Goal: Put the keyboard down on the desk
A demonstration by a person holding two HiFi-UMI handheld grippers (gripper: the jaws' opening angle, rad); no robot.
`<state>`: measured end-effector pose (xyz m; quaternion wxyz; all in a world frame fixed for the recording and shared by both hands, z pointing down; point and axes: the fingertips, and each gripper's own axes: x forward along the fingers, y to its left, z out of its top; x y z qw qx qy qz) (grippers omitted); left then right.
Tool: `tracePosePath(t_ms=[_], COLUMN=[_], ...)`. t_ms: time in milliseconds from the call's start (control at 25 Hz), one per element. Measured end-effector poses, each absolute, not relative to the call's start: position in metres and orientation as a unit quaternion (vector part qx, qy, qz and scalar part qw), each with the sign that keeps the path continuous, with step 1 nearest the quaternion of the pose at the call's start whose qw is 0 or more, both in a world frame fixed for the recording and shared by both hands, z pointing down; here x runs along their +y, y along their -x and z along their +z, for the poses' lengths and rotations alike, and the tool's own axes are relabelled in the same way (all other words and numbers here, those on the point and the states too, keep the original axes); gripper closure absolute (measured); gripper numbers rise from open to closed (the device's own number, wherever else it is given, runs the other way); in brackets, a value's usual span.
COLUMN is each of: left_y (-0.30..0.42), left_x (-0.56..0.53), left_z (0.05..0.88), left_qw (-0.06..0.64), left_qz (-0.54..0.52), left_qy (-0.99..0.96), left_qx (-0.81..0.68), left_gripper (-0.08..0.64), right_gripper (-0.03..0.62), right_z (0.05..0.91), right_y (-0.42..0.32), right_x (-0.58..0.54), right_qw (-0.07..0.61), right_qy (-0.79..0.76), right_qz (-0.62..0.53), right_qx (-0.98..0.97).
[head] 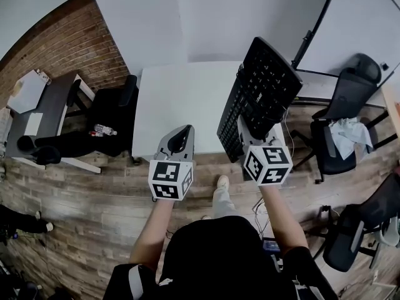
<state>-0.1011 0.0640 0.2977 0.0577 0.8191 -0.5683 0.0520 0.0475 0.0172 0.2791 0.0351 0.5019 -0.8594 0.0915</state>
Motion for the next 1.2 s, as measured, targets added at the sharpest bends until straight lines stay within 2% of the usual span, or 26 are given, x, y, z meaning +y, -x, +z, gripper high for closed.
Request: tracePosePath(t_ms=[1200], left_y=[0.067], left_x=[-0.174], left_z=[0.335], left_qw=[0.098], left_qz=[0.084], left_qy=[-0.801], left_qx=[-0.585], left_gripper=[0.549], right_gripper=[0.495], right_z=[0.324], right_y=[-0.070], right_x=[-0.238], right_qw=[0.042], right_qy=[-0.462], right_qz=[0.182], right_qx=[-0.867])
